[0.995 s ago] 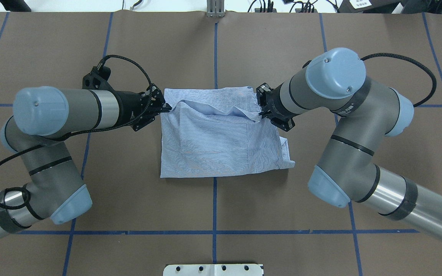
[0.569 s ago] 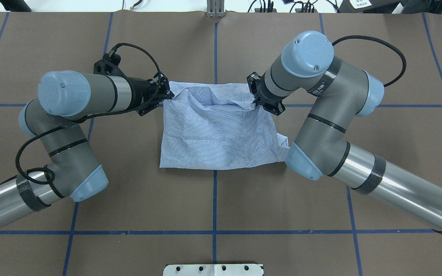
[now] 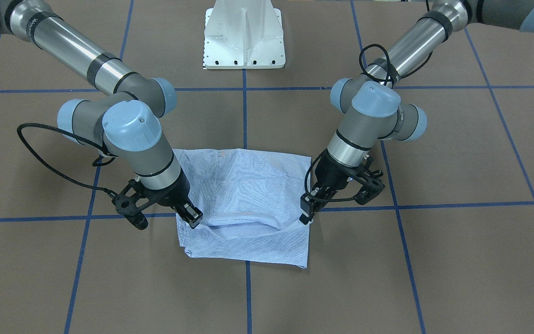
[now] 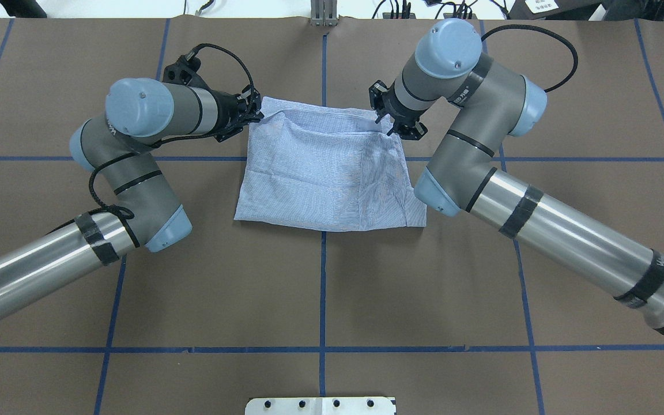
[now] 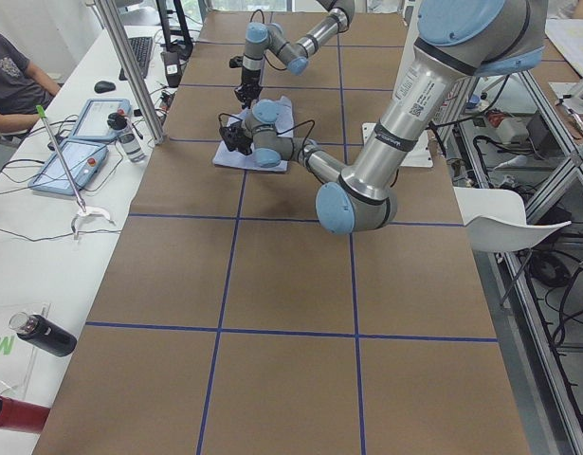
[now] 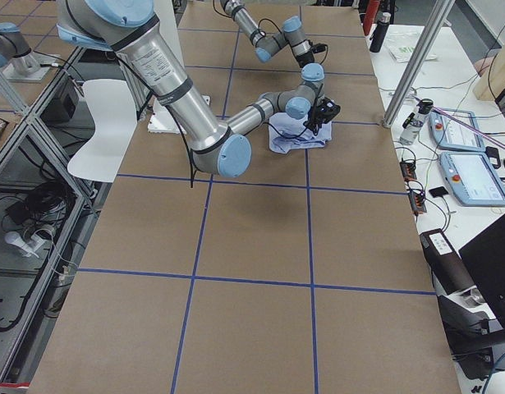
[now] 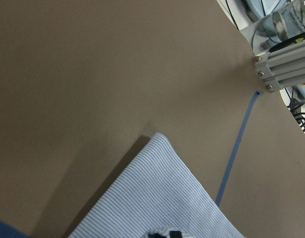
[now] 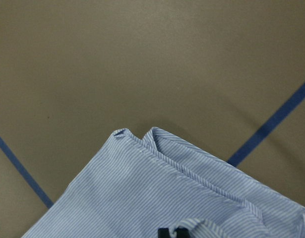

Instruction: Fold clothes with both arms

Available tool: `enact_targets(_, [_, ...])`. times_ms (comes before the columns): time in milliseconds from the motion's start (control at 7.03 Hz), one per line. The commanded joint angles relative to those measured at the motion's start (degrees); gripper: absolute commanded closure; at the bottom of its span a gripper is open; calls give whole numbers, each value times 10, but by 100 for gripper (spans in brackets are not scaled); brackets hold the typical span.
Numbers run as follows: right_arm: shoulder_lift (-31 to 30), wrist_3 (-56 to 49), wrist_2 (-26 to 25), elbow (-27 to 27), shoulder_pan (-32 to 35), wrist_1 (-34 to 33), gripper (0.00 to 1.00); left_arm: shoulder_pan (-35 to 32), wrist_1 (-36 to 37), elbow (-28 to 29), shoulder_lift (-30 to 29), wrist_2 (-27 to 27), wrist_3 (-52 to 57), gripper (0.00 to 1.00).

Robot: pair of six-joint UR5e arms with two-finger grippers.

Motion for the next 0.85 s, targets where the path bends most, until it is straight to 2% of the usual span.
enact_targets(0, [37, -49, 91, -62, 71, 8, 0, -35, -11, 57, -37, -1, 32, 38])
enact_targets(142, [35, -51, 95, -61, 70, 8, 0, -42, -12, 56, -38, -2, 33, 31])
enact_targets(426, [16, -57, 94, -41, 68, 10, 0, -69, -11, 40, -36, -57, 68, 31])
enact_targets(569, [8, -76, 93, -25, 70, 8, 0, -83, -7, 26, -23, -92, 124, 32])
enact_targets(711, [-37, -126, 87, 14, 74, 9, 0, -96, -4, -11, 27, -140, 236, 32])
